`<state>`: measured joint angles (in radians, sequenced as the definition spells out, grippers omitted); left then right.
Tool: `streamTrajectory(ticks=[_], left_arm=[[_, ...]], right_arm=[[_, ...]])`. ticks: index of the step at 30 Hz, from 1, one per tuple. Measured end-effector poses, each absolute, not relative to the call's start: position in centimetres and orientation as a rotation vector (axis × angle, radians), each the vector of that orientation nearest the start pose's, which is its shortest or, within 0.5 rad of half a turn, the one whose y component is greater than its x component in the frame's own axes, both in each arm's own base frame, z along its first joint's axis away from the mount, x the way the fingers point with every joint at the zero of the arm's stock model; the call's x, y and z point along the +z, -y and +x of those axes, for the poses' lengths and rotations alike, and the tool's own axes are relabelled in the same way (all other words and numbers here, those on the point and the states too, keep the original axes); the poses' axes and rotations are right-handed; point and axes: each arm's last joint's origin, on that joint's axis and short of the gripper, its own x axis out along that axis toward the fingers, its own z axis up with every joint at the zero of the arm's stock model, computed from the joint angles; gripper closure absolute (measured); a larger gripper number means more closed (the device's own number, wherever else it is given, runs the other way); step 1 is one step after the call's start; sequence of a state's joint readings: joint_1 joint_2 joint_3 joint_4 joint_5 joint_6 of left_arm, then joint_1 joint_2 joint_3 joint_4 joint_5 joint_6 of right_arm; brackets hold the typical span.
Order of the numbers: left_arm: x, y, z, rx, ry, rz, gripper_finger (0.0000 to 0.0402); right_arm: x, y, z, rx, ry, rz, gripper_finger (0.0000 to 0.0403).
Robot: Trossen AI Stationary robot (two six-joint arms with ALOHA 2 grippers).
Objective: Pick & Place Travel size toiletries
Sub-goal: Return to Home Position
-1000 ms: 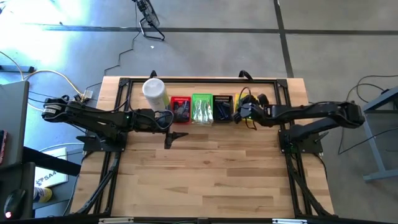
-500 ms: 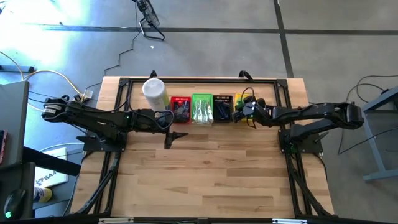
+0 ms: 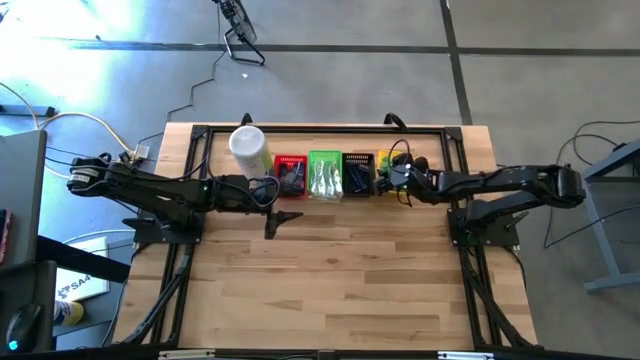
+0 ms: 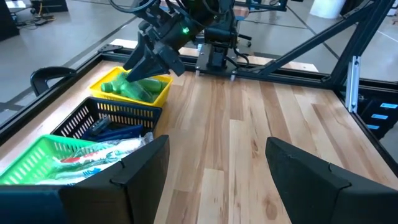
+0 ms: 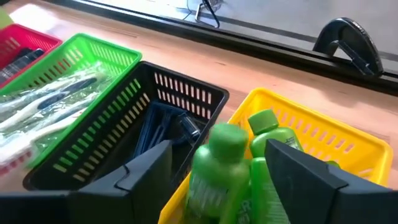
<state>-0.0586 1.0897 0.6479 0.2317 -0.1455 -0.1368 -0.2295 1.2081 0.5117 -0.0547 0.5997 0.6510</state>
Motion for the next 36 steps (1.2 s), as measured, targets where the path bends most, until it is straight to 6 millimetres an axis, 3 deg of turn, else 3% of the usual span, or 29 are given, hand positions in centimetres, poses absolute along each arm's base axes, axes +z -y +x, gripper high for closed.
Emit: streamTrajectory(ticks=[7, 18, 27, 36], left_arm=[[26.6, 1.0, 23.9, 0.103, -0.207, -0.114, 0.0142], [26.7, 1.0, 23.9, 0.107, -0.204, -0.114, 0.0151], [26.7, 1.0, 23.9, 0.106, -0.203, -0.105, 0.0239], [26.7, 1.0, 23.9, 0.105, -0.199, -0.103, 0.0326]], right_arm=[[19.2, 6.0, 20.6, -0.950, -0.409, 0.436, 0.0176], [23.1, 3.1, 20.4, -0.652, -0.243, 0.341, 0.0279], [24.0, 1.3, 21.5, -0.415, -0.186, 0.263, 0.0356], [24.8, 0.1, 22.0, -0.285, -0.120, 0.179, 0.0389]])
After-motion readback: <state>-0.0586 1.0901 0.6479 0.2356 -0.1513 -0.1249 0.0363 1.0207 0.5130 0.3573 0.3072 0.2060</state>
